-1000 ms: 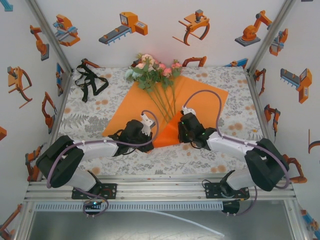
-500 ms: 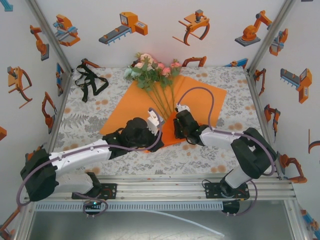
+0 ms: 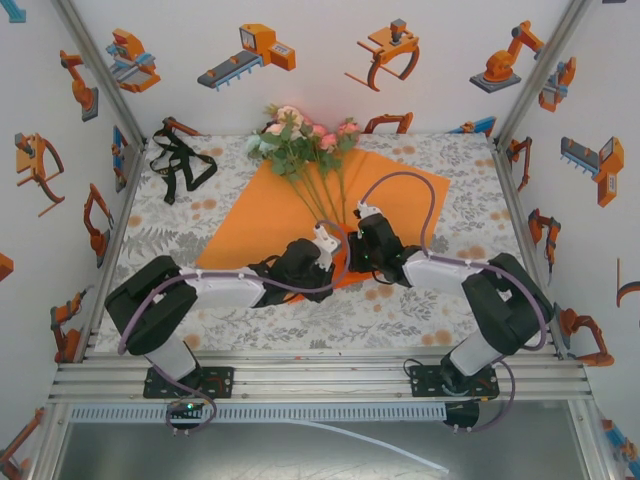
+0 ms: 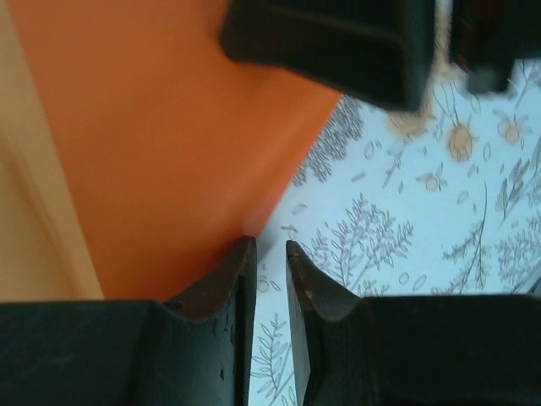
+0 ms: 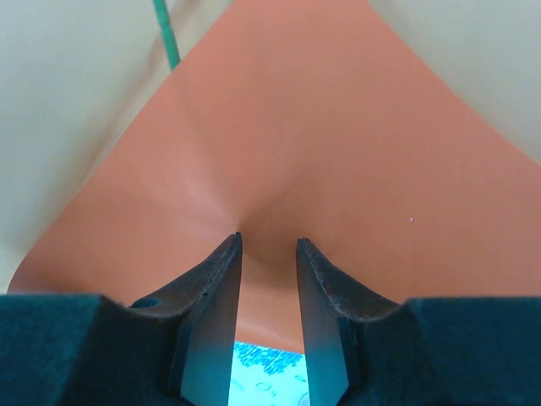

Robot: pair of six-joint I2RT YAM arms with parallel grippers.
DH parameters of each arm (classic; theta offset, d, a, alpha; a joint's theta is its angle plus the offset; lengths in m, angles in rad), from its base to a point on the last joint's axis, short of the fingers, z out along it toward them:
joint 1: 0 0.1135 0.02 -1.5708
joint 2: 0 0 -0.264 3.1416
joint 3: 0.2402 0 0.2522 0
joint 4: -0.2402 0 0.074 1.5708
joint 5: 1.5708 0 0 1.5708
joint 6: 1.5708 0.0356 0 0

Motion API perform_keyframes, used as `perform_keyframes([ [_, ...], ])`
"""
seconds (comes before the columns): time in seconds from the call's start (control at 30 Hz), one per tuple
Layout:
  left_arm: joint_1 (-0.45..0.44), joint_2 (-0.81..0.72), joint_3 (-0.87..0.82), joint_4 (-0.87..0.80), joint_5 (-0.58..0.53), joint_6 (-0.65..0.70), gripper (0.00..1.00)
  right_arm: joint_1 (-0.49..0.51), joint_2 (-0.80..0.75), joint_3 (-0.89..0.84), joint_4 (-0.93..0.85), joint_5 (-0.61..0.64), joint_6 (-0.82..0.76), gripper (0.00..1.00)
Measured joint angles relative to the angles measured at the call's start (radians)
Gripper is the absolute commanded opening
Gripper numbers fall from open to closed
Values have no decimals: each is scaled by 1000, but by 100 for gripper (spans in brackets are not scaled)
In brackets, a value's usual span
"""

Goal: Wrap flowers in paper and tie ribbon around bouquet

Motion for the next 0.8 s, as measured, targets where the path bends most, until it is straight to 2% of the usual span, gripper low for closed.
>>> perform_keyframes([
  [0.2,74,8,0,38,17,-57,24,0,-145,-17,-46,-92,95,33],
  [0.37,86,27,0,40,40,-78,24,0,-249,-89,-35,-163,257,33],
  [0.57,86,30,6,9,43,-90,23,0,-151,-103,-14,-233,409,32],
  [0.8,86,-19,-7,-47,35,-111,23,-11,-71,-103,-31,-190,433,32],
])
